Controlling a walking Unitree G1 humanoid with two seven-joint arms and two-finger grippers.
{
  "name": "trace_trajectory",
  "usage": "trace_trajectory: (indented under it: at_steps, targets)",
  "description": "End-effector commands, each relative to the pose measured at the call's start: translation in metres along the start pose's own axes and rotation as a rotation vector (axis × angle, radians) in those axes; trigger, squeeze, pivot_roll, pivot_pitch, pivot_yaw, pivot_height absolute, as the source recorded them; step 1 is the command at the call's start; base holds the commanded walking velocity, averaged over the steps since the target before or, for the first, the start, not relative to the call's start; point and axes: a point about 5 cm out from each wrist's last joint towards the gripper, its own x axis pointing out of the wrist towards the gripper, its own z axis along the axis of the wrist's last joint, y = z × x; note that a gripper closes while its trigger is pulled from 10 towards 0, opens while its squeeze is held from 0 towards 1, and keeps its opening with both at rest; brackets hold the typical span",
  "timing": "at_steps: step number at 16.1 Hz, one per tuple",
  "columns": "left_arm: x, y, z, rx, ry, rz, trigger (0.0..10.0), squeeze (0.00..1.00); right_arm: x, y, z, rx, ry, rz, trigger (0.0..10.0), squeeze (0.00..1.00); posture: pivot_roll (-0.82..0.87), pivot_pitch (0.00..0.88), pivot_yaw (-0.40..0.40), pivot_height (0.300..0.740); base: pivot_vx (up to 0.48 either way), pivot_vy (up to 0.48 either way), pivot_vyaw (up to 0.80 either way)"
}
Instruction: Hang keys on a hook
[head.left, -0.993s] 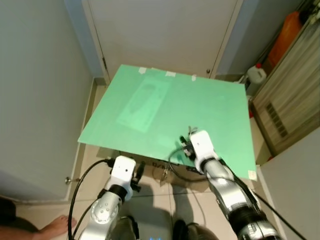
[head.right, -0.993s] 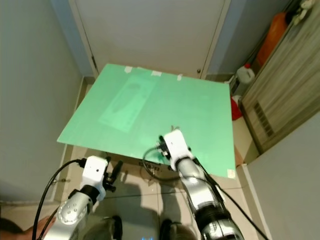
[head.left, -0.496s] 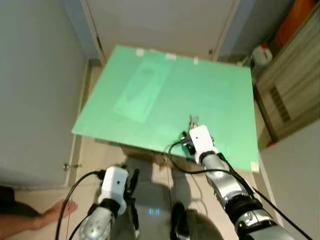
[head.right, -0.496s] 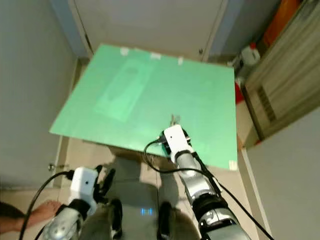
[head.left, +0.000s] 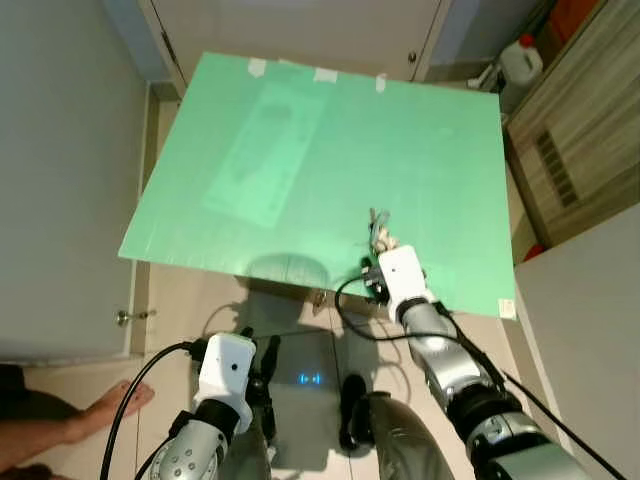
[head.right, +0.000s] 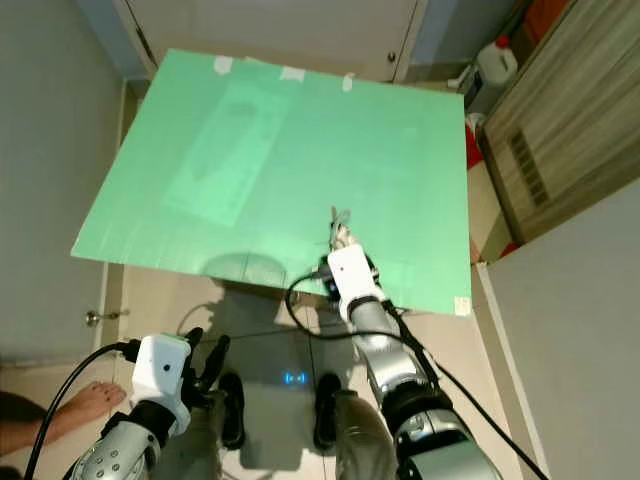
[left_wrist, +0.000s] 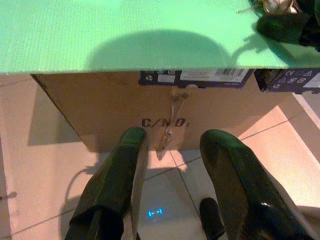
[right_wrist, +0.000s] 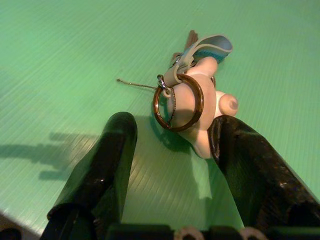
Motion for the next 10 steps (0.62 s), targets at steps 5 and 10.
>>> trace_trajectory:
  at_steps: [5,10]
  targets:
    - [-0.009,-0.006,-0.002,-0.014,0.044,0.008,10.0,0.0,0.003,-0.004,0.002,0.004,0.008,-0.056,10.0,0.0,0.19,0.428,-0.034,0.74,0.0,0.0,0.0]
    - [-0.009,-0.007,0.0,-0.016,0.045,0.014,10.0,0.0,0.01,-0.008,0.029,0.022,-0.127,-0.049,10.0,0.0,0.2,0.429,-0.044,0.74,0.0,0.0,0.0]
